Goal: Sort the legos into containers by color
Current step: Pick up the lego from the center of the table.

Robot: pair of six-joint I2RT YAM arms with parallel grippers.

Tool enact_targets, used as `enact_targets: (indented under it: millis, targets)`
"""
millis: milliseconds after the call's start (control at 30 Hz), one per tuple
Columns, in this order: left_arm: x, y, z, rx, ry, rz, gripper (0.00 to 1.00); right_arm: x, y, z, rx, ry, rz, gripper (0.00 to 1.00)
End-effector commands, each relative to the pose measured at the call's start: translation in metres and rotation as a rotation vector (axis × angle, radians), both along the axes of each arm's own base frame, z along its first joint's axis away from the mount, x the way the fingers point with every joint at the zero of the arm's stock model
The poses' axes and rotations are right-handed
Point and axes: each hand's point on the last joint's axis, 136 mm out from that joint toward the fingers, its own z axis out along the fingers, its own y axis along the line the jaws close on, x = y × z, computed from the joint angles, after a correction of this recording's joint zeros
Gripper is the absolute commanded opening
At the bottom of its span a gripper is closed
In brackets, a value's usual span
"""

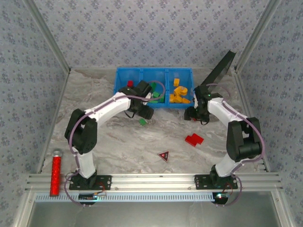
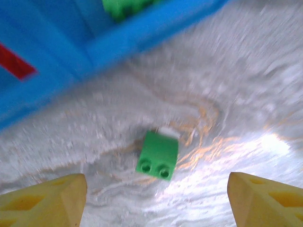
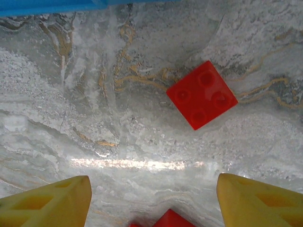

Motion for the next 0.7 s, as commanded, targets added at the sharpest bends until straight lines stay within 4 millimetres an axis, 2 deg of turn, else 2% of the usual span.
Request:
enact_targets:
  millis: [0,267,567,667]
  targets:
    - [0.001,-0.002,-0.002,-0.018,-0.035,0.021,0.78,0.000,0.003,0.001,-0.009,0.024,0.034,0.72]
    - [-0.004,-0.003,-0.040,0.027,0.015,-0.027,0.79,0.000,0.002,0.003,-0.015,0.031,0.040,0.73]
    - [-0.010,-0.003,-0.062,0.043,0.068,-0.023,0.71,-0.007,-0.004,0.001,-0.031,0.041,0.036,0.73]
    - [-0.006,-0.008,-0.067,0.024,0.058,-0.017,0.68,-0.009,-0.007,0.000,-0.033,0.041,0.031,0.73]
